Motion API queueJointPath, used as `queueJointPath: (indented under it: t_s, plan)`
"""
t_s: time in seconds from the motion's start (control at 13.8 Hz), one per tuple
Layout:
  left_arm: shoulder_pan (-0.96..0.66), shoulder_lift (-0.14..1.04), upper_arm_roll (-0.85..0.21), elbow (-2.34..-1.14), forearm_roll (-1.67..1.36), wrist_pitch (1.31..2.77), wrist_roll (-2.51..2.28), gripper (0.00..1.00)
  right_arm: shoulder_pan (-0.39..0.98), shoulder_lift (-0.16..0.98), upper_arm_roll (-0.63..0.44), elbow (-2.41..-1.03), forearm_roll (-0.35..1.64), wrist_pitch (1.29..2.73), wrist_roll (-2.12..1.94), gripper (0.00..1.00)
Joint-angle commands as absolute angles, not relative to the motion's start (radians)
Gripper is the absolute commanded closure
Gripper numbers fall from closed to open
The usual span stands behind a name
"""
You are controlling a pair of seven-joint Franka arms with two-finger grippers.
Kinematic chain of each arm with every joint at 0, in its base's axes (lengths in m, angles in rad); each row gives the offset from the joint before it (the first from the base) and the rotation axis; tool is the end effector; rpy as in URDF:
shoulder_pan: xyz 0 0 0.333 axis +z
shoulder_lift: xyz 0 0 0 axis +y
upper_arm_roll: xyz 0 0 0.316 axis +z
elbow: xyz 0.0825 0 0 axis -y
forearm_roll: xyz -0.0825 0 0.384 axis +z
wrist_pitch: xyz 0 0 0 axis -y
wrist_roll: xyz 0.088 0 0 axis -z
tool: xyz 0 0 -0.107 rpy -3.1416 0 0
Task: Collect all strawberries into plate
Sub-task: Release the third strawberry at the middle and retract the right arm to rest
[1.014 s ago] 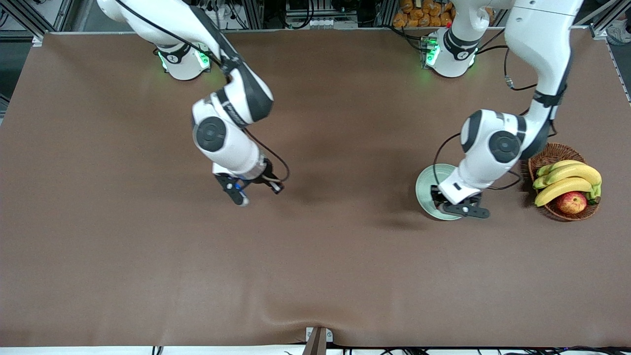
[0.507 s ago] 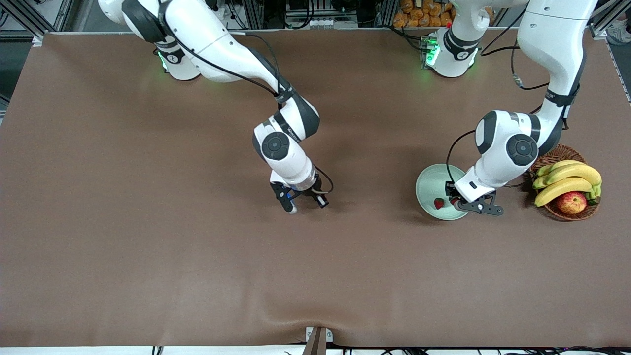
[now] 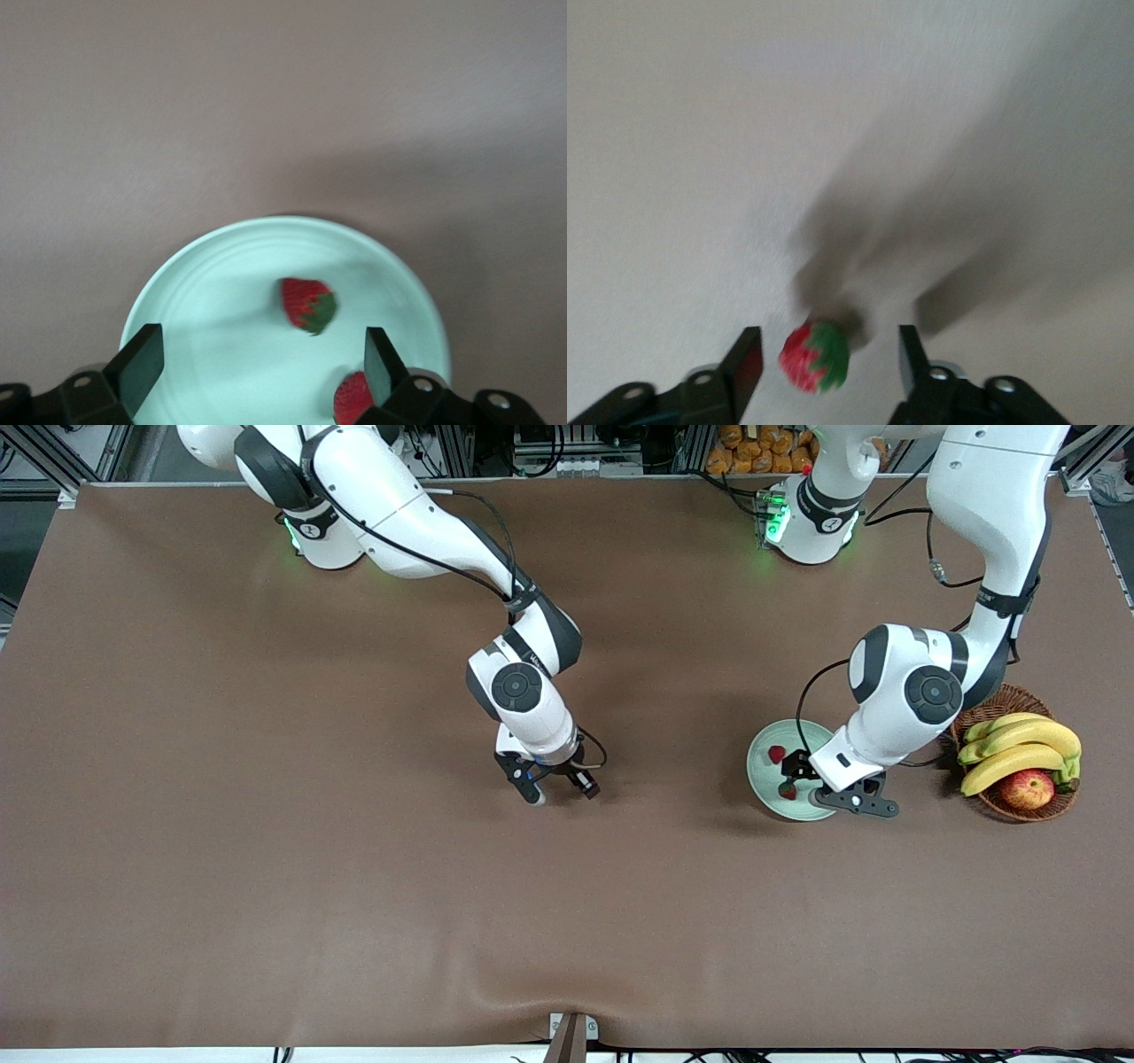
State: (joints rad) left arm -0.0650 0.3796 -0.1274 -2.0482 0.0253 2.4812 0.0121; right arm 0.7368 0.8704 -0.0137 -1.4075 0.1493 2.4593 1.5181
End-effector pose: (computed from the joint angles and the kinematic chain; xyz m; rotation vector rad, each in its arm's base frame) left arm 0.5905 -0.1132 0.2593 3.0870 -0.3312 0.0835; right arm 0.5581 0.4953 0.1975 -2.6470 1.2731 0.0089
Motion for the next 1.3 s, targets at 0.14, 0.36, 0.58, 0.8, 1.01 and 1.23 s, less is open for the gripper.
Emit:
queueJointPath:
  t_s: [0.14,0.36,0.58,0.8,1.01,1.23]
  plan:
    - [-0.124,0.373,-0.183,-1.867,0.029,2.307,-0.15,0.0,0.643,0.703,-0.023,-1.411,0.095,2.093,1.242,0.0]
    - [-0.204,0.414,-0.184,-1.793,0.029,2.307,-0.25,0.0,0.543,0.594,-0.021,-1.416,0.1,1.955,1.082,0.0]
    - [-0.308,0.478,-0.189,-1.735,0.029,2.307,-0.415,0.0,0.402,0.459,-0.021,-1.498,0.101,1.876,0.854,0.0]
    - [-0.353,0.602,-0.19,-1.617,0.029,2.313,-0.456,0.0,0.286,0.364,-0.023,-1.557,0.1,1.846,0.671,0.0]
    - [-0.437,0.699,-0.189,-1.539,-0.029,2.359,-0.48,0.0,0.191,0.29,-0.023,-1.559,0.1,1.763,0.502,0.0]
    - [-0.486,0.759,-0.187,-1.523,-0.029,2.46,-0.547,0.0,0.083,0.169,-0.023,-1.612,0.1,1.726,0.32,0.0]
